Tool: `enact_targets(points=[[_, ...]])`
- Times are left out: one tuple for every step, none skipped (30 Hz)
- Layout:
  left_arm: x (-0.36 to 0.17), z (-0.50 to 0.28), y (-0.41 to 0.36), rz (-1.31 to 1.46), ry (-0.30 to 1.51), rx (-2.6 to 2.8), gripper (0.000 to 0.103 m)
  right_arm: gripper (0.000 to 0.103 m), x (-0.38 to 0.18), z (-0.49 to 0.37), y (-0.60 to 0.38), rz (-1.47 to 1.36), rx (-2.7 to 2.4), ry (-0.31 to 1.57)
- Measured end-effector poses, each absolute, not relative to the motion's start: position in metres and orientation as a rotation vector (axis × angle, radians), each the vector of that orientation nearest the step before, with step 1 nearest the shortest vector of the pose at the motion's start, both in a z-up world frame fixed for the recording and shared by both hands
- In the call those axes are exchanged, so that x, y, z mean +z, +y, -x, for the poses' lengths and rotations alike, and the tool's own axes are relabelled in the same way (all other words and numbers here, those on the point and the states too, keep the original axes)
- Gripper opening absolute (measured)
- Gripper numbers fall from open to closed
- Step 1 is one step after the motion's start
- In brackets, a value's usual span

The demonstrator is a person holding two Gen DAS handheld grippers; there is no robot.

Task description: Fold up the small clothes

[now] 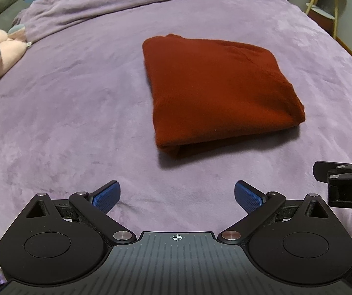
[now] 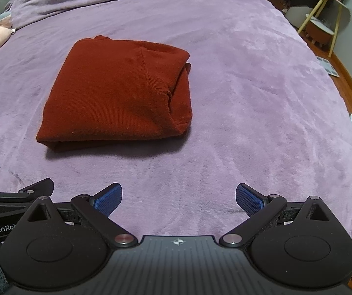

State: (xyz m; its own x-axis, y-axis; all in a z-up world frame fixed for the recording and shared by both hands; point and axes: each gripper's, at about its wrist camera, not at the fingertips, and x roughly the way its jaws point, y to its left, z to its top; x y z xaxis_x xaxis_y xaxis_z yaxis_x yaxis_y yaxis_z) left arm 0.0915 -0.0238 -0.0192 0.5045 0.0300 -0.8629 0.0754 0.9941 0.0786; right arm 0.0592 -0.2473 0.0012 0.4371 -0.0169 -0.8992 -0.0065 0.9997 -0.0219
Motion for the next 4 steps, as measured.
enact_targets(points=[[-0.0189,-0.0910,-0.0242,-0.108,1.043,-0.029,0.102,0.099,0.0018,-0.0587,-0.2466,0.026,-0.006,1.116],[-0.0189,-0.0907,-0.0250,-0.108,1.046,-0.029,0.102,0.099,0.0023,-0.0585,-0.2460,0.027,-0.004,1.114],[-0.0189,-0.0909,-0.0254,-0.109,1.049,-0.030,0.102,0.099,0.0029,-0.0581,-0.2457,0.027,-0.004,1.113],[-0.0189,-0.0912,-0.0258,-0.111,1.052,-0.031,0.102,0.099,0.0032,-0.0579,-0.2457,0.027,-0.004,1.112]])
